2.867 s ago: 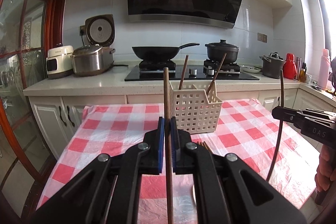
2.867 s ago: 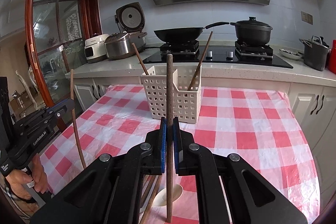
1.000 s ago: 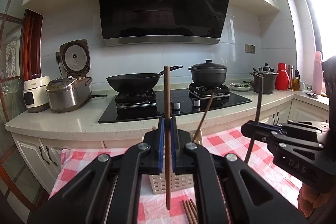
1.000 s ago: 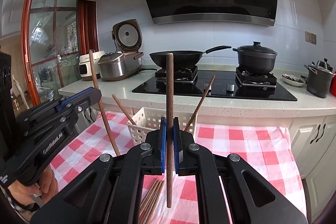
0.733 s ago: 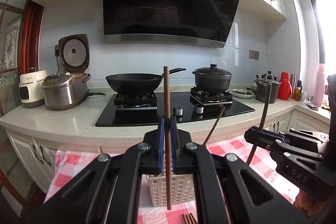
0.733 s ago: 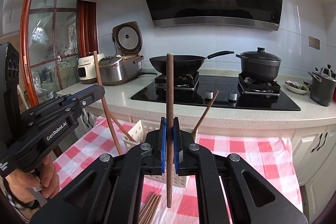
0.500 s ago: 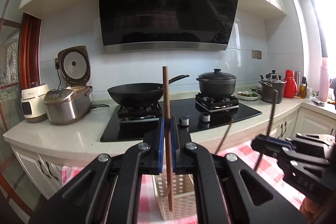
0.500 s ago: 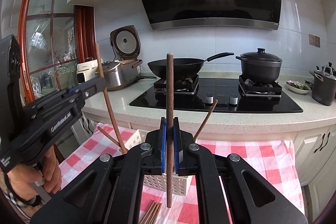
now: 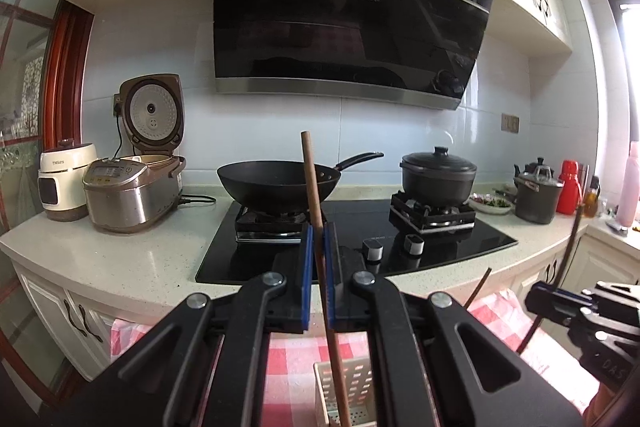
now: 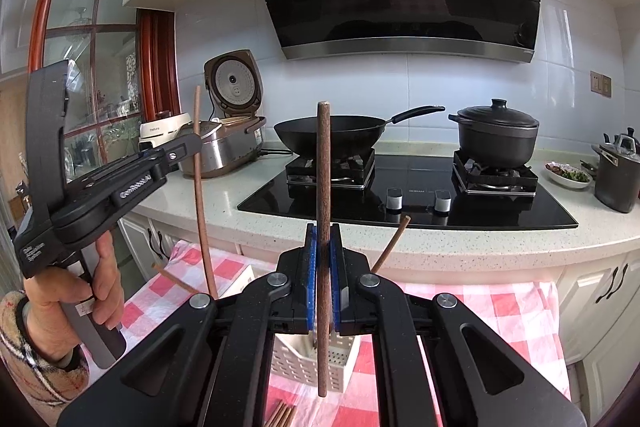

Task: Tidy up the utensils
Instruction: 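Lower both chopsticks into the white caddy and open both tools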

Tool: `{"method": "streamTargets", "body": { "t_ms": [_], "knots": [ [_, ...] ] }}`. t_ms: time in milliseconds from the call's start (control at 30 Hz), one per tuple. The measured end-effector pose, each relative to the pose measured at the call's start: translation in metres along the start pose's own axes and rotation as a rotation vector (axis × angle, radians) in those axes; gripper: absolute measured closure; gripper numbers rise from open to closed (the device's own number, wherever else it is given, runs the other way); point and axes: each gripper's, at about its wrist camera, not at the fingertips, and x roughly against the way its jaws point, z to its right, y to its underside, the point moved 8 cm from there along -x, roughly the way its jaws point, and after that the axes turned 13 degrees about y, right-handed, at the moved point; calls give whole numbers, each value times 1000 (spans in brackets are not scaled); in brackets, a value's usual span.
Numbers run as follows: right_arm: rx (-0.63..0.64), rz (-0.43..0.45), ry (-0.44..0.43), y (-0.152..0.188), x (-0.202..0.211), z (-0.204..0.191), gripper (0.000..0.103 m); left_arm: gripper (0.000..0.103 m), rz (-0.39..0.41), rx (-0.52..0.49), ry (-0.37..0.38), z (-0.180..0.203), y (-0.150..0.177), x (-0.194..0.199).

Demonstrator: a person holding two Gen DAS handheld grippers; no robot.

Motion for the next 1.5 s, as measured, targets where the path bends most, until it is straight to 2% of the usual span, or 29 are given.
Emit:
{"method": "streamTargets", "body": {
  "t_ms": [267,467,633,800,1133,1300,1500],
  "knots": [
    [-23,35,-14,-33,-4,-1,96,97,39,-16,19,7,-20,6],
    [9,73,19,-49,-6,-7,96,98,86,-2,27,2,-36,13],
    [17,15,22,-25,-35,-14,96,98,49,61,42,-15,-11,2],
    [45,-53,28,3,-66,-21,96,98,-4,154,89,-36,23,-14],
    [33,-149,8,41,-89,-27,96,98,-106,120,138,-32,65,-22],
    [22,-186,30,60,-90,-22,96,97,-131,118,146,-26,69,-15],
    [3,-206,25,62,-88,-16,93,94,-126,61,149,-8,51,0]
  ]
}}
